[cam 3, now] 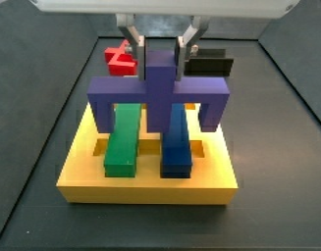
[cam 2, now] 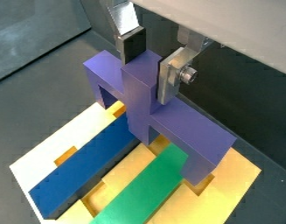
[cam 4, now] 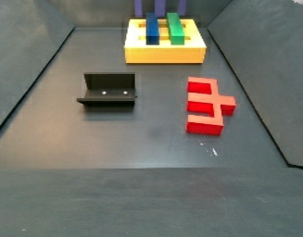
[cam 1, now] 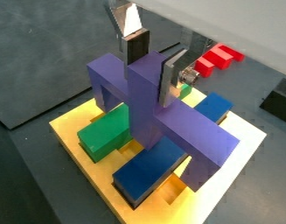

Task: Pick up the purple object. Move up. Move to above the board. Insert the purple object.
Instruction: Insert the purple object.

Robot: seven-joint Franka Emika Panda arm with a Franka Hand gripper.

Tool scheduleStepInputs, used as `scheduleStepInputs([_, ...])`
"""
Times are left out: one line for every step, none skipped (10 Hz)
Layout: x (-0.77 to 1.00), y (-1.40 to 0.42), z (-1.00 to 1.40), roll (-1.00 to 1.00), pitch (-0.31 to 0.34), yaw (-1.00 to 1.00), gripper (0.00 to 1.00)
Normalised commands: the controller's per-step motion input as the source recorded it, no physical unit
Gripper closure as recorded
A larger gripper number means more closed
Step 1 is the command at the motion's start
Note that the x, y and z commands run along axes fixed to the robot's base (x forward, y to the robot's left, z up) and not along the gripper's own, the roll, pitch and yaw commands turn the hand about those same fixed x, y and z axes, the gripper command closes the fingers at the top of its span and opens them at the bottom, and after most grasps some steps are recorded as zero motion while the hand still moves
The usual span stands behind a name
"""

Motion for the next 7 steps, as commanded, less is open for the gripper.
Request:
scheduleStepInputs([-0.02, 0.00, -0.02, -0.02, 0.000, 0.00, 1.00])
scheduleStepInputs([-0.07, -0.04, 0.00, -0.01, 0.000, 0.00, 1.00])
scheduleStepInputs([-0.07, -0.04, -0.03, -0.01, -0.014, 0.00, 1.00])
scheduleStepInputs([-0.07, -0.04, -0.09, -0.01, -0.043, 0.00, 1.00])
scheduleStepInputs([-0.11, -0.03, -0.11, 0.00, -0.054, 0.00, 1.00])
scheduleStepInputs([-0.16, -0.02, -0.07, -0.01, -0.051, 0.00, 1.00])
scheduleStepInputs([0.00, -0.07, -0.14, -0.02, -0.070, 0.06, 1.00])
